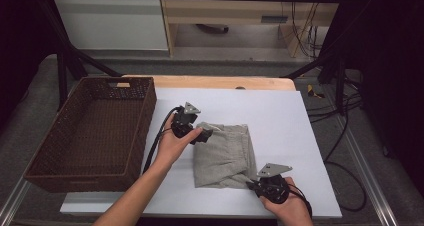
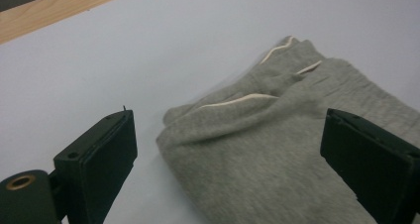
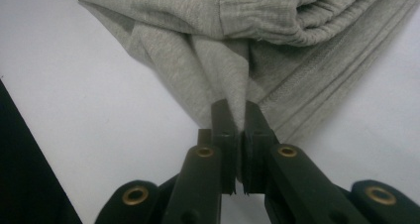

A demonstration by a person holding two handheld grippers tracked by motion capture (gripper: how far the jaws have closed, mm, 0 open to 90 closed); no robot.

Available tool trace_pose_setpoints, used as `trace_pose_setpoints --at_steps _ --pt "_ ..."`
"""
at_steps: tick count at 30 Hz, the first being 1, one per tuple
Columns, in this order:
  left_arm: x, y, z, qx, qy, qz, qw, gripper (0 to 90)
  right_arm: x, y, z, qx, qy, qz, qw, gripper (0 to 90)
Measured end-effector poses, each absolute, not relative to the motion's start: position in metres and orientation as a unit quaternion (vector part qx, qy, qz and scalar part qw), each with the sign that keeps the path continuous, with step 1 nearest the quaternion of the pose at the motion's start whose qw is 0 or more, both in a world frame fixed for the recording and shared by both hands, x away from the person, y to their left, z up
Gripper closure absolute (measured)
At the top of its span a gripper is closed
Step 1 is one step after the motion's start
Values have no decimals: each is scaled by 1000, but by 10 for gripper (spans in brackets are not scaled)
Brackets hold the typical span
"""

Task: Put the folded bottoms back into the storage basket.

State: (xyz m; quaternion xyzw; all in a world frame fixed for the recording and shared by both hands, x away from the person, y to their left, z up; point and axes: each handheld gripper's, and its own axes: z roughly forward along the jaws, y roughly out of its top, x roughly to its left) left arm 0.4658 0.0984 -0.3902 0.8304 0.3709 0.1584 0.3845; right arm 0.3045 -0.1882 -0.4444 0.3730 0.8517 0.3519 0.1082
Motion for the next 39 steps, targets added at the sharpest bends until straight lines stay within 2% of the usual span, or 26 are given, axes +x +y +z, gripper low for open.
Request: trace_pose_setpoints --at_steps 22,28,36,39 --pt "491 113 -415 803 427 147 389 120 305 -187 -446 366 856 346 111 867" --pt "493 116 -417 799 429 143 396 186 305 -186 -446 369 855 347 111 867" --pt "494 115 -420 801 430 142 392 199 305 -187 -446 367 856 347 111 865" --pt "495 114 -423 801 432 142 390 236 305 -186 -447 366 856 347 113 865"
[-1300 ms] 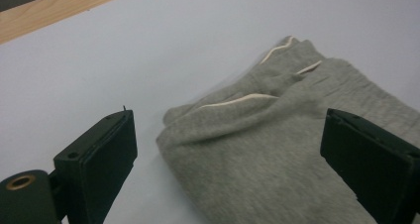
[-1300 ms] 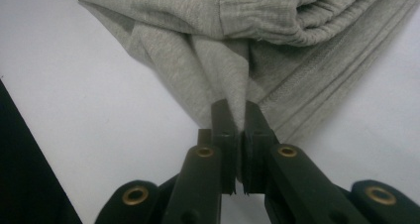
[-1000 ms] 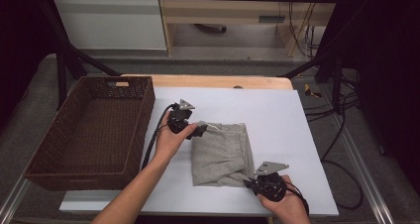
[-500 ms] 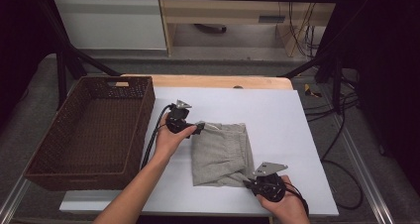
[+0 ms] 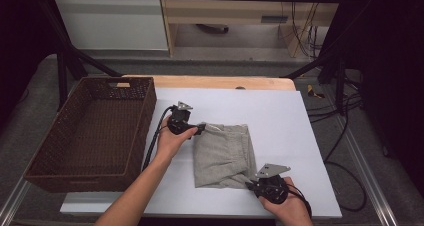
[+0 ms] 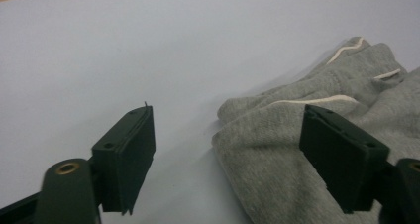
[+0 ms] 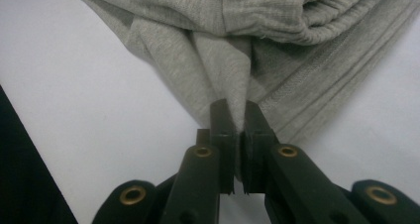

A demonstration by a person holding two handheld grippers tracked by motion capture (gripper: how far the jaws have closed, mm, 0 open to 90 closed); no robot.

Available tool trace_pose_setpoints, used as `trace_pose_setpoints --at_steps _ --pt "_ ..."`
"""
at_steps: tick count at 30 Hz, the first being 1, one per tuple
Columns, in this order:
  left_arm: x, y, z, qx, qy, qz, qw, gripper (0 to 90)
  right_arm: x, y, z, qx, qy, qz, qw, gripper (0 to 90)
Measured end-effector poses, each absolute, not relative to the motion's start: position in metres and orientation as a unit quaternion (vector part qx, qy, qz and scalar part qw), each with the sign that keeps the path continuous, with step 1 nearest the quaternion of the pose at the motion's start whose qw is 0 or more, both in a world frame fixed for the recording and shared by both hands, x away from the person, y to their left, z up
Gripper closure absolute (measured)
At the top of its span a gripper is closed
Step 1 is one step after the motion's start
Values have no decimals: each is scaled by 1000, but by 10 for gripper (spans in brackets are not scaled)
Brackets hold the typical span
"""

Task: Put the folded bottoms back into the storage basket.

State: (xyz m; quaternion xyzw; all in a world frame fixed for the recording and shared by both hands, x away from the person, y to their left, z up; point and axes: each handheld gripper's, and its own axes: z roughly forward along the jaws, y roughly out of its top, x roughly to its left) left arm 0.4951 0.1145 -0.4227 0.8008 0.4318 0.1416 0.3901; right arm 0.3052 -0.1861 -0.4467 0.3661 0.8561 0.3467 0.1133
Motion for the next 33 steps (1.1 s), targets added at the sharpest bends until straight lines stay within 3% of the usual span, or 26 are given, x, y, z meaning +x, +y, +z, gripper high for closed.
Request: trace_pose_setpoints --at_steps 8,23,27,33 --pt "497 109 -431 806 426 136 387 302 305 -186 -447 364 857 347 114 864" --pt "505 110 -446 803 444 96 386 310 304 -185 -447 359 860 344 118 861" --pt "505 109 -448 802 446 87 389 341 304 -185 -447 357 860 344 121 860" --pt "504 107 -448 796 450 64 399 468 304 -185 -447 357 860 344 121 860"
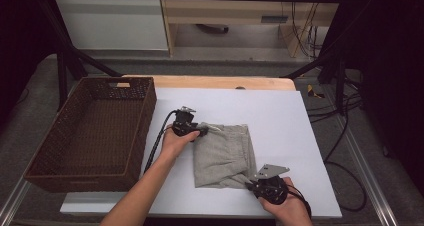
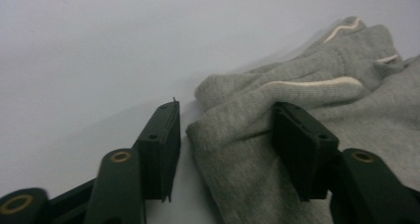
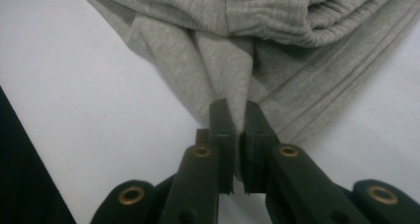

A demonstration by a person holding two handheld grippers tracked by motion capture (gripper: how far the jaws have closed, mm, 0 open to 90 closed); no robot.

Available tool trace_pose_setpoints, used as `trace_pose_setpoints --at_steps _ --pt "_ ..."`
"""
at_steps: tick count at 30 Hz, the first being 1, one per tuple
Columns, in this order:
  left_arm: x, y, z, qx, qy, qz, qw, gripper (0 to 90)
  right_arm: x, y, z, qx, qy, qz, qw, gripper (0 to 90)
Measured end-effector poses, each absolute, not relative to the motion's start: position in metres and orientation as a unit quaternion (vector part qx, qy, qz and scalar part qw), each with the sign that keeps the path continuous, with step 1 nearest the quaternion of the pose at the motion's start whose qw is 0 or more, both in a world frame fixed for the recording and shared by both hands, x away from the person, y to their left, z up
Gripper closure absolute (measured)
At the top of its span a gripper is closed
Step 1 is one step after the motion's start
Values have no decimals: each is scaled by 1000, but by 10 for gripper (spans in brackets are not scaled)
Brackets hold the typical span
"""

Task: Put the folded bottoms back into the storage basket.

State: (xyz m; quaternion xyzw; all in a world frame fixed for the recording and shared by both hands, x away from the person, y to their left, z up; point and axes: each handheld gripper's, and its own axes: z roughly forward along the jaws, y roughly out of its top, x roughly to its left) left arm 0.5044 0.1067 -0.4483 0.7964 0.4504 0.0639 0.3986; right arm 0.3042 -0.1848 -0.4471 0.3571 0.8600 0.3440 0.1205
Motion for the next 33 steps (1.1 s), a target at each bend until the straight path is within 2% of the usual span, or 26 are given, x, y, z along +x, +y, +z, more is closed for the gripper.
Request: trace_pose_setpoints --at_steps 8,15,26,33 --pt "507 109 -449 789 459 26 407 603 303 -184 -447 353 860 347 123 853" --pt "506 111 -446 784 466 14 410 727 304 -185 -445 355 858 350 126 868" --pt "496 107 -402 796 432 39 423 766 309 -184 -420 348 853 368 127 874" --pt "491 108 -372 803 412 60 426 768 315 -181 -390 337 851 385 120 875"
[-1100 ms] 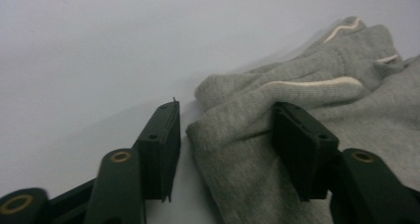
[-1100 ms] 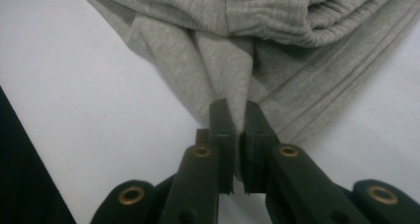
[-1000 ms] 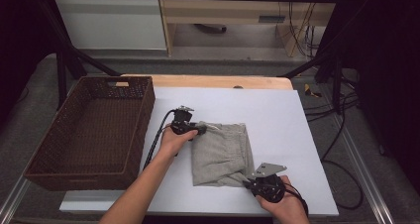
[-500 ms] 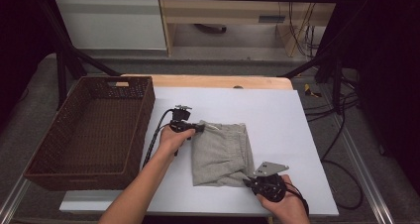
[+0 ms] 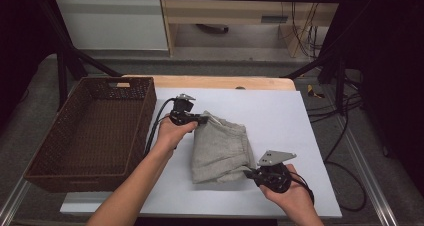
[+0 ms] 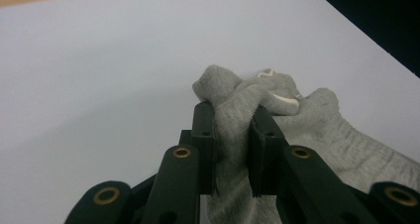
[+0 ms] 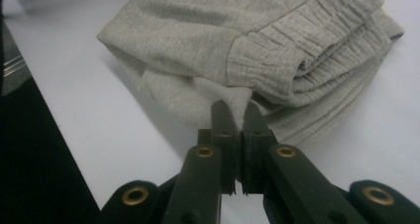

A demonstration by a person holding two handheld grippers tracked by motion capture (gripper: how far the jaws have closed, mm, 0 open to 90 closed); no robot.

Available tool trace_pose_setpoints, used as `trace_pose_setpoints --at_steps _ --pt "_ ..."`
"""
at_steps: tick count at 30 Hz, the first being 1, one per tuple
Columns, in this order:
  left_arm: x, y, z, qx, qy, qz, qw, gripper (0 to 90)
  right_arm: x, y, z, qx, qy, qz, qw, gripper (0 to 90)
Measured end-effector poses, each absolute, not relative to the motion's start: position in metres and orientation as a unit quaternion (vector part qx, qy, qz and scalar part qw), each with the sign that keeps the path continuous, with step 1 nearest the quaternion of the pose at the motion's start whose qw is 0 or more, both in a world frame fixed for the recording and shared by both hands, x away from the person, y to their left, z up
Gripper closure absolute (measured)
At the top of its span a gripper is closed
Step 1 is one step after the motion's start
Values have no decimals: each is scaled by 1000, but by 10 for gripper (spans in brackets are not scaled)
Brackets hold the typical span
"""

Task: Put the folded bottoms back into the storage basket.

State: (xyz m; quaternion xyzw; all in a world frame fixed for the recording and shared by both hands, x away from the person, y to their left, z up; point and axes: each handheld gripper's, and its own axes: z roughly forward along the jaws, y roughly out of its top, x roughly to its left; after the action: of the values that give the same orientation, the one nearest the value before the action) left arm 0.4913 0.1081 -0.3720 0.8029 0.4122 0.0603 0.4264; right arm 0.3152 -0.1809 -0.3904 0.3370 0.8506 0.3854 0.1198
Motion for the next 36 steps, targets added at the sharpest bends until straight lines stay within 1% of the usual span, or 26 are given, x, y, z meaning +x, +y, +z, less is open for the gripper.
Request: trace_pose_setpoints --at_steps 7,15,19,36 --pt "491 120 -349 793 412 69 443 769 324 -172 -370 325 854 390 110 875" --pt "489 133 -321 787 408 78 456 768 330 -156 -361 307 865 383 104 875" --pt "488 137 -312 792 401 83 452 768 334 -149 -358 300 867 384 100 875" --pt "487 140 -290 791 394 90 460 769 341 -141 -347 287 872 386 93 875"
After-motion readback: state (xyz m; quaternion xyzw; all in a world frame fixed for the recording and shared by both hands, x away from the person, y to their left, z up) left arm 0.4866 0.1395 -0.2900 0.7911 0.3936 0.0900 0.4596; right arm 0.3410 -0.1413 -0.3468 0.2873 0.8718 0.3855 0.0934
